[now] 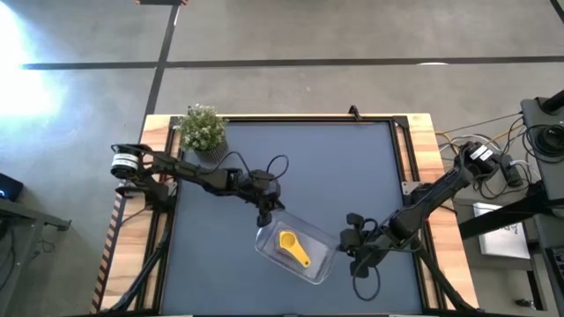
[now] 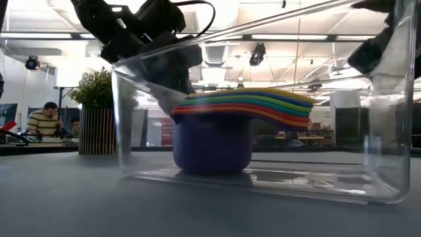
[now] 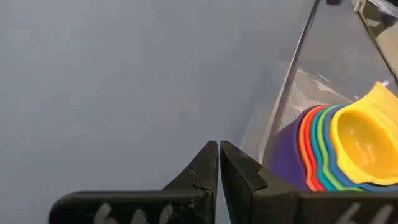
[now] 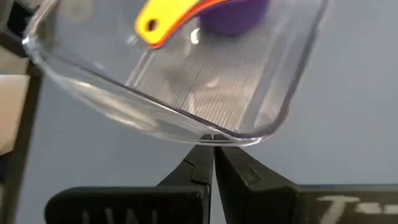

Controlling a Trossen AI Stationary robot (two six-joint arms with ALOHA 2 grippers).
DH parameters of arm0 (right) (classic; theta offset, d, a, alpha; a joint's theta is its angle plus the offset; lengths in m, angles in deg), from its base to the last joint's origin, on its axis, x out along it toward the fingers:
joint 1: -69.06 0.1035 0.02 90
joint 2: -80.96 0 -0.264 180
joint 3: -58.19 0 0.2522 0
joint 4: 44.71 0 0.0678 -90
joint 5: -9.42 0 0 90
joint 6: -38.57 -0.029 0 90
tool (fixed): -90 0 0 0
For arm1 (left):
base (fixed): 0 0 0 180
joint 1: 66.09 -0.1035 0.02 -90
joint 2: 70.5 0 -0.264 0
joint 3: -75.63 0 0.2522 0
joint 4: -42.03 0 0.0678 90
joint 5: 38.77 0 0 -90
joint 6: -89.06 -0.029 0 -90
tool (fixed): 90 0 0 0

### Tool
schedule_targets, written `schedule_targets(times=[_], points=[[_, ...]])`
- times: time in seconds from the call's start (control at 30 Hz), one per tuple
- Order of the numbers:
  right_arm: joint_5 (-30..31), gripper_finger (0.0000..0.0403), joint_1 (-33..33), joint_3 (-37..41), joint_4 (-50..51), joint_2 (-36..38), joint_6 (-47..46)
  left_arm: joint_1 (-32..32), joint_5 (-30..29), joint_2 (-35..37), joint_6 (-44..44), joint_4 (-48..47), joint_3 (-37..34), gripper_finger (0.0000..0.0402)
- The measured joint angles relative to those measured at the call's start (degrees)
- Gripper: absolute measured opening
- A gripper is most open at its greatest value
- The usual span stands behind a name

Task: Nest measuring cups in basket
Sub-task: Adjust the transparent bin, then return to Home Position

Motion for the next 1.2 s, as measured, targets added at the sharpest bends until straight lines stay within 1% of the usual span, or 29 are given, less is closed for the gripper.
schedule_targets(times=[0.37,0.83,1.0,1.07,1.2], points=[[0.48,0.0008,-5.25,-0.01,0.99,0.07,2.40,2.23,1.27,0.15,2.57,-1.25,-0.01,0.0000],[0.34,0.0008,-9.74,-0.02,1.13,0.11,5.40,7.01,1.40,0.28,5.76,-1.48,-0.01,0.0000],[0.36,0.0008,-10.64,-0.02,3.40,1.26,6.02,7.52,1.37,0.50,6.16,-1.77,-0.01,0.0000],[1.12,0.0008,-10.84,-0.02,5.13,2.60,6.14,7.50,0.11,1.46,6.16,-2.66,-0.01,0.0000],[4.11,0.0008,-10.84,-0.02,8.05,6.55,7.90,7.45,-5.26,6.54,4.74,-7.30,-0.01,0.0000]])
